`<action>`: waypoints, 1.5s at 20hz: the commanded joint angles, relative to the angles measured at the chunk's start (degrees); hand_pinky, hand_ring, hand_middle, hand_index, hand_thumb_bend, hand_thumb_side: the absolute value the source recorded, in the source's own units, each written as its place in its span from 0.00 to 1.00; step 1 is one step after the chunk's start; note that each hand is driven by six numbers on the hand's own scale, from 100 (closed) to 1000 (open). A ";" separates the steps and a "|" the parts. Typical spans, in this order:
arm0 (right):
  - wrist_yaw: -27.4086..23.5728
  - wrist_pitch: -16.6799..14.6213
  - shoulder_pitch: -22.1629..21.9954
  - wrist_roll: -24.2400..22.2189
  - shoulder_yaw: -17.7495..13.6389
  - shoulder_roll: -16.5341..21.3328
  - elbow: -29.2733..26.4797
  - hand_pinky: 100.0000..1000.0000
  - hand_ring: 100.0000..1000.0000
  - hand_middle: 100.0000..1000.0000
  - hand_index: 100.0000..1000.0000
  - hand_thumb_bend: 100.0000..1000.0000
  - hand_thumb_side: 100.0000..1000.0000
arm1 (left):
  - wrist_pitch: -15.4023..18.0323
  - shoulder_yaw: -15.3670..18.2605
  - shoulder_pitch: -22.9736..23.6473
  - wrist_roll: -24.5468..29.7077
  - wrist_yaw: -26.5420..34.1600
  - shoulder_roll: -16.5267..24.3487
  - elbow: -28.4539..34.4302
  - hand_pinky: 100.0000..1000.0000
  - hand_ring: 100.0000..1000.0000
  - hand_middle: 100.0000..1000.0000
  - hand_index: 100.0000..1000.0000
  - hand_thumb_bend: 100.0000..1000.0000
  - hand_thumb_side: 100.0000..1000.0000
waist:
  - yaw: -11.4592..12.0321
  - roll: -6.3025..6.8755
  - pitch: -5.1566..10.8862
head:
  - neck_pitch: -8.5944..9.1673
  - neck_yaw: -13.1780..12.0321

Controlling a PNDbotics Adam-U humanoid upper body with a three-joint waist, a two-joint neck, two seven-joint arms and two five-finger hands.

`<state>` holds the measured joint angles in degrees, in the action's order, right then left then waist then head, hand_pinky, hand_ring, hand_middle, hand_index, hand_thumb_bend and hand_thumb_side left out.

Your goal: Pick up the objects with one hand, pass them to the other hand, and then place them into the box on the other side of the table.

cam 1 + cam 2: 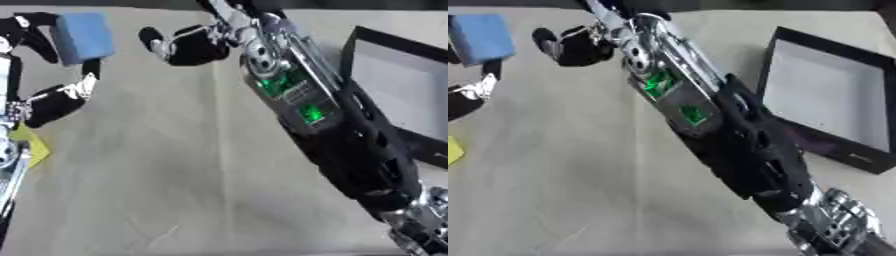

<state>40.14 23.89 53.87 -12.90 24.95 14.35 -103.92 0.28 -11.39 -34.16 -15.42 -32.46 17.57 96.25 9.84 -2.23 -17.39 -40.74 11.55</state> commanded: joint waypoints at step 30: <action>-1.22 -4.40 0.70 -2.52 3.17 -2.99 8.21 0.81 0.75 0.76 0.88 0.33 0.00 | 5.42 -3.14 0.10 1.54 2.06 -2.57 0.31 0.55 0.32 0.25 0.35 0.00 0.00 | 1.12 -0.02 1.03 | 3.53 0.20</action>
<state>38.49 19.46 53.46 -15.36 28.15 11.57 -95.75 5.14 -14.16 -33.42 -13.82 -30.70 14.63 95.20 10.90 -2.55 -17.45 -37.41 11.71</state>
